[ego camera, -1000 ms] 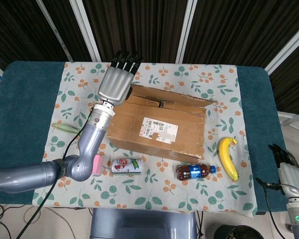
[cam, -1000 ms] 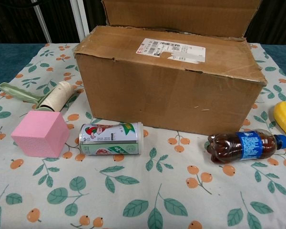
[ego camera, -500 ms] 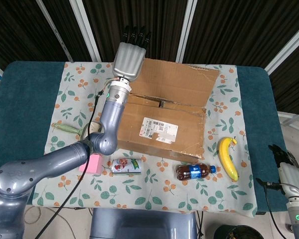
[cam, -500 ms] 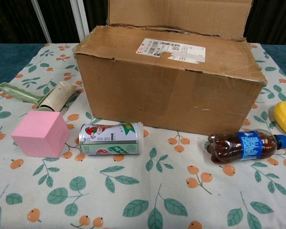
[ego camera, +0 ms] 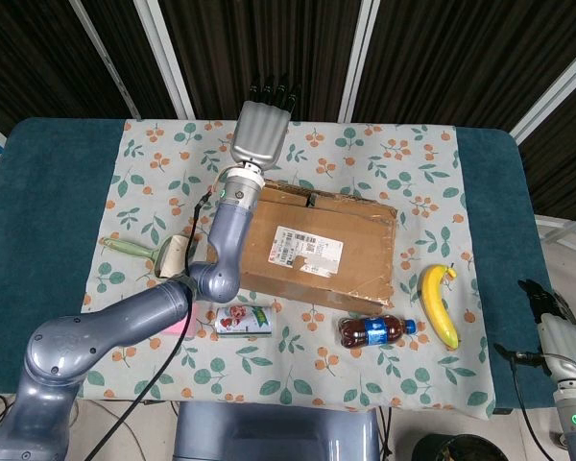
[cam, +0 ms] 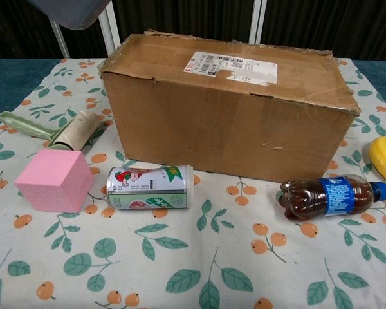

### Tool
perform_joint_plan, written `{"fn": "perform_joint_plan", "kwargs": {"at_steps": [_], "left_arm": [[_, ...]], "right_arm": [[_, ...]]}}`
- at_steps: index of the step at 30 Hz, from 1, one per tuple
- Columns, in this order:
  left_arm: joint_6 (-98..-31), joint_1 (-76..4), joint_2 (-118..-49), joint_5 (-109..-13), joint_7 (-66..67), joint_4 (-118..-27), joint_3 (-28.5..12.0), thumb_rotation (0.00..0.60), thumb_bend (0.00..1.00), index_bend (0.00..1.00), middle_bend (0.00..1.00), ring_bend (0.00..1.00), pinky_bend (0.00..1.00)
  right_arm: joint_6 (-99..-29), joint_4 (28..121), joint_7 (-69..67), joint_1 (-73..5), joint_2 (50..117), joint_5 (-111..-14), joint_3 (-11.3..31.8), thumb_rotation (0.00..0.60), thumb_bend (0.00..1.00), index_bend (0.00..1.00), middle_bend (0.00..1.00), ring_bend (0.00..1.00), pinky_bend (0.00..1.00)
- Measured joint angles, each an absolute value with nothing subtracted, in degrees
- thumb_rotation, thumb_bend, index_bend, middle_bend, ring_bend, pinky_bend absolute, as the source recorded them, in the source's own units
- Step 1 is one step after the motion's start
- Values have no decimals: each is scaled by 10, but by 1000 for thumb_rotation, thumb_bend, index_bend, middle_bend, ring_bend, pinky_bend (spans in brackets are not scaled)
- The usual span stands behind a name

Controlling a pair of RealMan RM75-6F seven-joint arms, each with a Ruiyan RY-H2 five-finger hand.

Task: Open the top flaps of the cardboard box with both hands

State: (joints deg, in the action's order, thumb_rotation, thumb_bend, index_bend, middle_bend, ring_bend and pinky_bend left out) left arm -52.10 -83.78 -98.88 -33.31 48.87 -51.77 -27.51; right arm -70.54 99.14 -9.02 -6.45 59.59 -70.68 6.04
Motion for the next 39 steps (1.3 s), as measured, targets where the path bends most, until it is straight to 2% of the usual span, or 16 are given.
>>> {"fn": "perform_joint_plan", "kwargs": {"at_steps": [2,5,8,11,14,18,29,35,39], "left_arm": [[-520,-826,-968,-333,483,-558,-276,600,652,47,58,39,155],[-514,-806,-928,-327,478,-630,-275,600,806,106,145,133,263],[-503,-785,-879,-312,475,-713,-272,600,916,193,253,232,356],[-488,-764,-823,-293,474,-793,-262,600,980,247,332,301,419],[-471,-748,-770,-270,475,-854,-241,600,989,259,345,311,432],[-458,-740,-747,-233,476,-885,-208,600,989,259,343,311,430],[-434,-766,-765,-182,476,-879,-143,600,1000,249,340,310,419],[-433,-781,-773,-179,469,-874,-129,600,1000,245,356,310,433],[-436,-785,-770,-176,463,-879,-121,600,1000,251,411,342,450]], "right_arm": [[-706,992,-90,-64,596,-708,60,600,237,0,0,0,215],[-706,992,-89,-65,597,-709,59,600,245,0,0,0,215],[-707,992,-88,-64,598,-710,59,600,255,0,0,0,215],[-707,993,-87,-64,598,-710,58,600,261,0,0,0,215],[-706,993,-86,-65,597,-708,58,600,267,0,0,0,215],[-704,992,-86,-65,597,-708,57,600,273,0,0,0,215],[-704,991,-90,-64,597,-708,57,600,285,0,0,0,215],[-707,990,-89,-62,603,-709,55,600,310,0,0,0,215],[-707,990,-89,-63,603,-709,55,600,322,0,0,0,215]]}}
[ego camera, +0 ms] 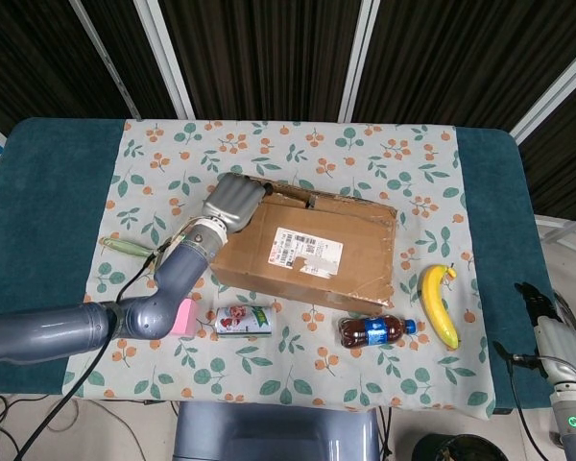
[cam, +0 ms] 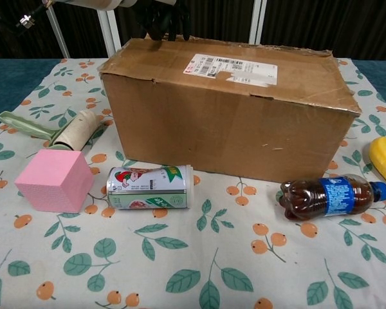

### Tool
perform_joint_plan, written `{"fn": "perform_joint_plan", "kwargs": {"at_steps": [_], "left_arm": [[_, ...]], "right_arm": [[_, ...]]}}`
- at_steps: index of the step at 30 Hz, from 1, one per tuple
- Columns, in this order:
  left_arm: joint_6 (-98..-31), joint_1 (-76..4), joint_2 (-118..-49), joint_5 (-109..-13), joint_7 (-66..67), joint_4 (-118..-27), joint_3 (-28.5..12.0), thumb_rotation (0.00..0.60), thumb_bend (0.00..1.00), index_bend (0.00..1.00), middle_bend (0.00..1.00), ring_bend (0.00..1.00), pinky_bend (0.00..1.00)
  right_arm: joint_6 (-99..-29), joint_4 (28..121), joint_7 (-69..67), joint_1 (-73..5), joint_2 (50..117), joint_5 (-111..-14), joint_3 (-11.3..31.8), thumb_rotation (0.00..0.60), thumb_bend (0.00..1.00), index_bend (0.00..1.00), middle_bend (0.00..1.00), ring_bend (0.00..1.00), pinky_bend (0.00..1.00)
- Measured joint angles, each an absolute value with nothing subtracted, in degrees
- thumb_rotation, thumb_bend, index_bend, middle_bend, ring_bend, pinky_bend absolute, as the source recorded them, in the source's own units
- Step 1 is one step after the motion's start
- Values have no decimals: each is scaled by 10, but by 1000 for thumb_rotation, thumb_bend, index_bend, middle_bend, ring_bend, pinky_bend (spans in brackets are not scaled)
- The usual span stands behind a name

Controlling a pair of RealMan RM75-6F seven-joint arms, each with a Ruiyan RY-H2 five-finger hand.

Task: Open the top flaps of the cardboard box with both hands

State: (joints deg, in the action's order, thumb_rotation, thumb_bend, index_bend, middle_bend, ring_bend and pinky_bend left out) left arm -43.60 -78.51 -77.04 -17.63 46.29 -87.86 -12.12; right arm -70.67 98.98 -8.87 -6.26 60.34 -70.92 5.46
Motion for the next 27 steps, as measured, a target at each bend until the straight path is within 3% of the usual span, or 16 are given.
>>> {"fn": "perform_joint_plan", "kwargs": {"at_steps": [8,22,27], "left_arm": [[-439,-791,-754,-173,440,-896,-120,600,1000,279,496,400,501],[-435,-795,-702,-166,390,-932,-134,600,1000,276,503,413,514],[-403,-796,-666,-155,365,-957,-144,600,1000,259,501,415,514]], "right_arm": [[-709,991,-87,-62,604,-712,54,600,364,0,0,0,215],[-711,991,-83,-62,607,-711,54,600,395,0,0,0,215],[-710,990,-84,-62,607,-713,54,600,394,0,0,0,215]]}}
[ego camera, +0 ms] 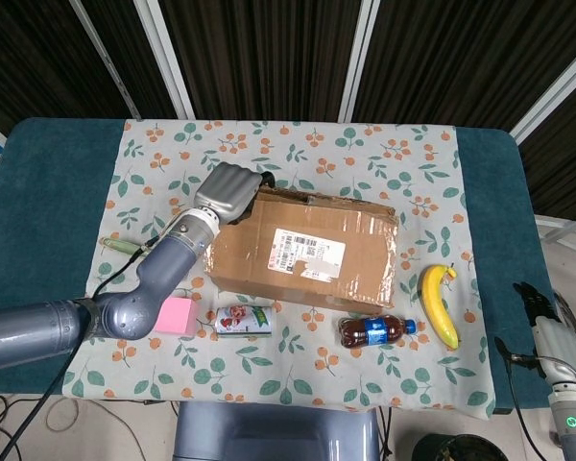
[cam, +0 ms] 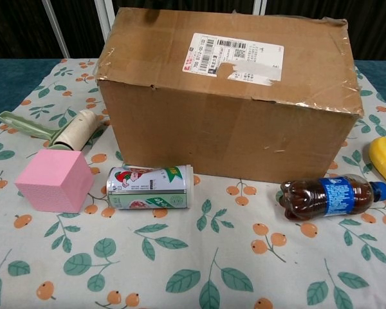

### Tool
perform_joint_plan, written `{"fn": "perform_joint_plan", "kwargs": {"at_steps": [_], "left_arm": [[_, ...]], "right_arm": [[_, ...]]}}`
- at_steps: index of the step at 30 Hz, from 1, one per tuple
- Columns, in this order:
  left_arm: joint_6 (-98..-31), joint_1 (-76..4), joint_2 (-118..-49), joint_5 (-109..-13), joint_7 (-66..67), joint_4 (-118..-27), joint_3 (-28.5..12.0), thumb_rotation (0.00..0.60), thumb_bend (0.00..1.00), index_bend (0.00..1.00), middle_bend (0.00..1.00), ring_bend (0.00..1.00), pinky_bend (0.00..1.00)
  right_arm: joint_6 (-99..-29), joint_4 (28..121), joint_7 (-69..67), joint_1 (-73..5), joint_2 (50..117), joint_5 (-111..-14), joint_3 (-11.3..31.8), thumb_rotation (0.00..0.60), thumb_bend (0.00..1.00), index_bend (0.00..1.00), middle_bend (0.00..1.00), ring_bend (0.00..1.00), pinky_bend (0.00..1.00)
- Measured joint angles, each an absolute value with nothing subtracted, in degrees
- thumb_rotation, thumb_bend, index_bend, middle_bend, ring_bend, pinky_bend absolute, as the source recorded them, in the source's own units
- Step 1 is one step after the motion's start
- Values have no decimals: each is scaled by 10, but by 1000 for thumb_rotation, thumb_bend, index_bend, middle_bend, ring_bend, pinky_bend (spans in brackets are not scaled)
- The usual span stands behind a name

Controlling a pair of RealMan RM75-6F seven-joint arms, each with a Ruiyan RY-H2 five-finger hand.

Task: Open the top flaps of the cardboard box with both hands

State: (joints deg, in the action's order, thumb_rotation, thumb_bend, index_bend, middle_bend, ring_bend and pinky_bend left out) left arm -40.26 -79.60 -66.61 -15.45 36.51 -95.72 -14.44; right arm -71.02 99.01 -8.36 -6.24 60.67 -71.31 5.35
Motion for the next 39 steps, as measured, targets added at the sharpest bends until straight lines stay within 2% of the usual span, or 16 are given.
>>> {"fn": "perform_joint_plan", "kwargs": {"at_steps": [15,31,39], "left_arm": [[-270,-788,-529,-122,221,-1030,-189,600,1000,219,460,414,514],[-180,-749,-451,-180,83,-1093,-237,600,991,196,425,414,518],[-137,-685,-399,-237,6,-1153,-287,600,968,190,421,414,518]], "right_arm": [[-711,992,-80,-62,608,-713,53,600,395,0,0,0,215],[-710,991,-80,-62,608,-709,54,600,395,0,0,0,215],[-711,991,-79,-62,610,-709,54,600,395,0,0,0,215]]}}
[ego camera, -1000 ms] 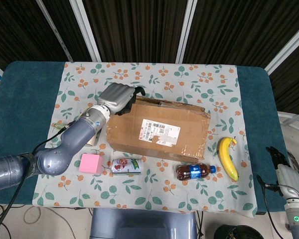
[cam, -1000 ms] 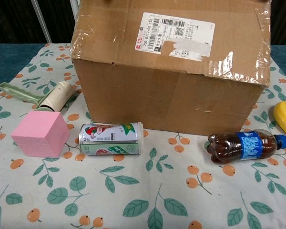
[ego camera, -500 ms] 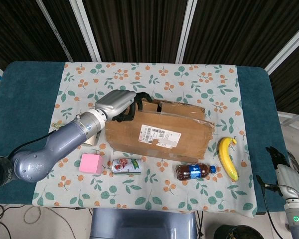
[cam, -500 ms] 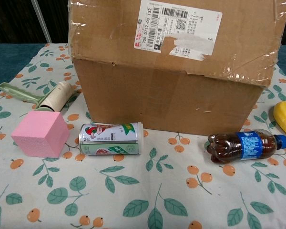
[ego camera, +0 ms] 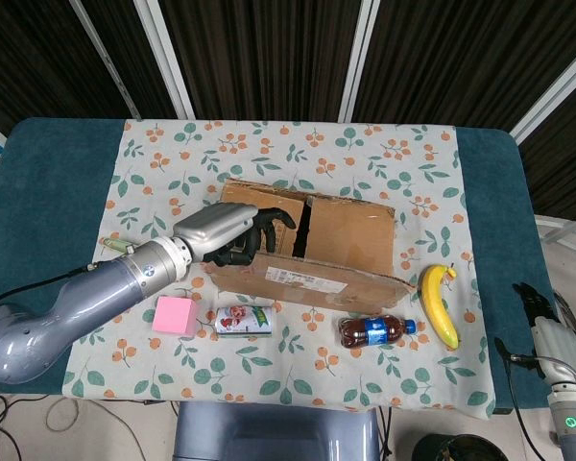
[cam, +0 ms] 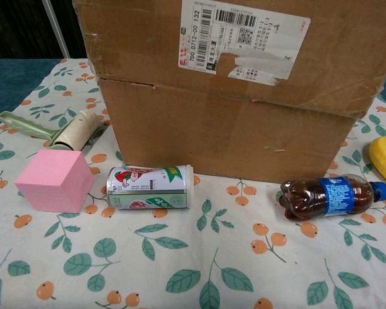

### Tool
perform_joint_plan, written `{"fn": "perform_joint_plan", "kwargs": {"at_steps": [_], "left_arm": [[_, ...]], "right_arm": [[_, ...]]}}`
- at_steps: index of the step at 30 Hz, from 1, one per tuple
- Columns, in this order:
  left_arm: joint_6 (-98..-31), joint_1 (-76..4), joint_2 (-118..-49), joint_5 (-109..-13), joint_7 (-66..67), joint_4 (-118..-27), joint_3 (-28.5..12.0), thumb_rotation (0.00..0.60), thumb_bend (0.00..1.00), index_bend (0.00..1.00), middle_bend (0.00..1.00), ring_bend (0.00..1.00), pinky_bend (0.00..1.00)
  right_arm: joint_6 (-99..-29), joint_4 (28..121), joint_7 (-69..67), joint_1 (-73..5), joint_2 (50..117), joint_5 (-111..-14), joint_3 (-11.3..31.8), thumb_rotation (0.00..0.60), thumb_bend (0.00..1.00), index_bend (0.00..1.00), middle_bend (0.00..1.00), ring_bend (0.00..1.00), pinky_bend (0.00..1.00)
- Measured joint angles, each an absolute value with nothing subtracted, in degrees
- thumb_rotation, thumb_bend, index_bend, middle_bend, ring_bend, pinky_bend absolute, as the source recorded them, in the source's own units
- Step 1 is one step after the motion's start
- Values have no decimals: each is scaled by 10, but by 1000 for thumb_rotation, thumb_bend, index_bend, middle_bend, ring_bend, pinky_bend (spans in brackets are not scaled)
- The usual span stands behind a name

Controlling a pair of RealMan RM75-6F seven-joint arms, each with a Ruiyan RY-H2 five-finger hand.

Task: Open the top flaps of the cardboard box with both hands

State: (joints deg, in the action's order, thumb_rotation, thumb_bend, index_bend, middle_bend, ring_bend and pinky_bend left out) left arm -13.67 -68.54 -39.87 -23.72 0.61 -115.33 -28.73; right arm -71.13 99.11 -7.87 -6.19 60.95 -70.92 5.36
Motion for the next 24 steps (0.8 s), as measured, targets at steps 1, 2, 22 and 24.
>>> {"fn": "perform_joint_plan", "kwargs": {"at_steps": [1,2,22,24], "left_arm": [[-132,-676,-392,-245,0,-1161,-294,600,964,187,419,414,518],[-126,-664,-384,-257,-7,-1172,-302,600,961,185,418,413,518],[-162,-417,-318,-481,-49,-1245,-401,600,284,0,75,93,160],[-214,-393,-323,-521,-29,-1246,-390,600,242,0,73,93,159]], "right_arm": [[-711,991,-78,-62,610,-709,54,600,396,0,0,0,215],[-711,990,-77,-62,610,-709,53,600,396,0,0,0,215],[-716,991,-68,-60,612,-697,57,600,398,0,0,0,215],[-714,991,-68,-61,612,-696,57,600,379,0,0,0,215]]}}
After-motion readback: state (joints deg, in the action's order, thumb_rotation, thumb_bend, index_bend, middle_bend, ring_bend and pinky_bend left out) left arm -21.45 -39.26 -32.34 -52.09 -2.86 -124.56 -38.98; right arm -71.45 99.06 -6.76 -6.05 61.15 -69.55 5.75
